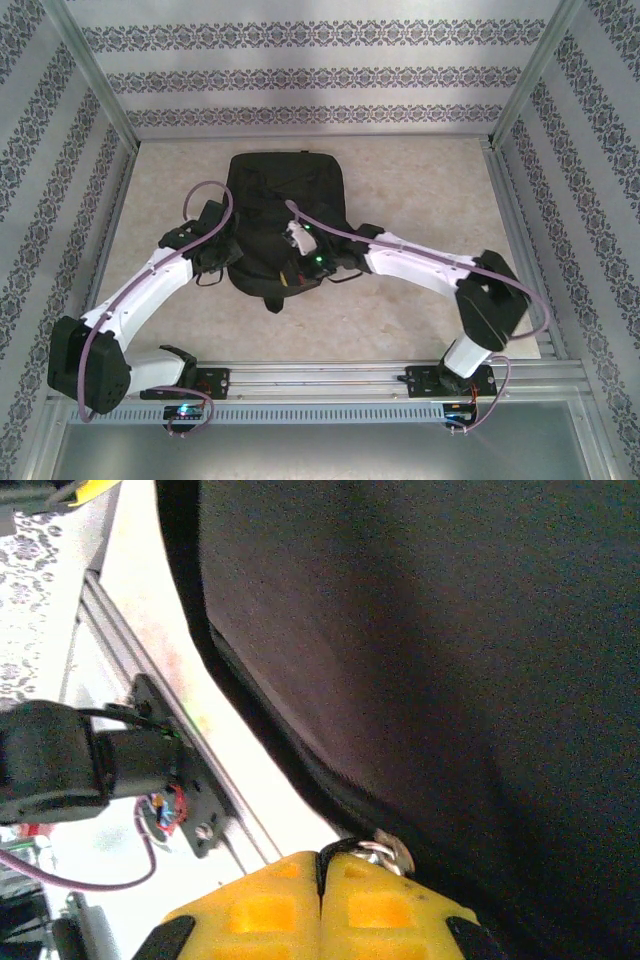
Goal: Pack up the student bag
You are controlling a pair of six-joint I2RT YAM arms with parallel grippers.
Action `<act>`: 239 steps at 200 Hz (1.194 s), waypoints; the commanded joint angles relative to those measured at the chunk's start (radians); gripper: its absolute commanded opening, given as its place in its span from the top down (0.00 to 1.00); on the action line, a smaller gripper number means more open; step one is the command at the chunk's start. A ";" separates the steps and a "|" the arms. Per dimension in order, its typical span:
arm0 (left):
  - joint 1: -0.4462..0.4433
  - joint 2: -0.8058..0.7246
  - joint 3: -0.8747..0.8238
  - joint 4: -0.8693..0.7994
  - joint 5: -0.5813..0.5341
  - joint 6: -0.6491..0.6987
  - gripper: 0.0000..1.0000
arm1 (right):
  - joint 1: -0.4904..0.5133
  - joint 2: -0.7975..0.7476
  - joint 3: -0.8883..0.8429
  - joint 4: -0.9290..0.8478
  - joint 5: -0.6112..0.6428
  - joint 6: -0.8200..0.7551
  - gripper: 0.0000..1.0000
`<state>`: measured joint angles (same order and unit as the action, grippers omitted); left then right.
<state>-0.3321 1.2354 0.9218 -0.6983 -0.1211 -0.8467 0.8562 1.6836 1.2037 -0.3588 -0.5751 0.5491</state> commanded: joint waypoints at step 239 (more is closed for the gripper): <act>0.070 -0.186 -0.170 -0.041 0.109 -0.219 0.99 | 0.020 0.075 0.081 0.025 -0.067 0.068 1.00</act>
<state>-0.2745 1.0603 0.7761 -0.7280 0.0776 -1.1137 0.8711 1.8275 1.3144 -0.2882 -0.6579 0.6727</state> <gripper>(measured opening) 0.060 0.041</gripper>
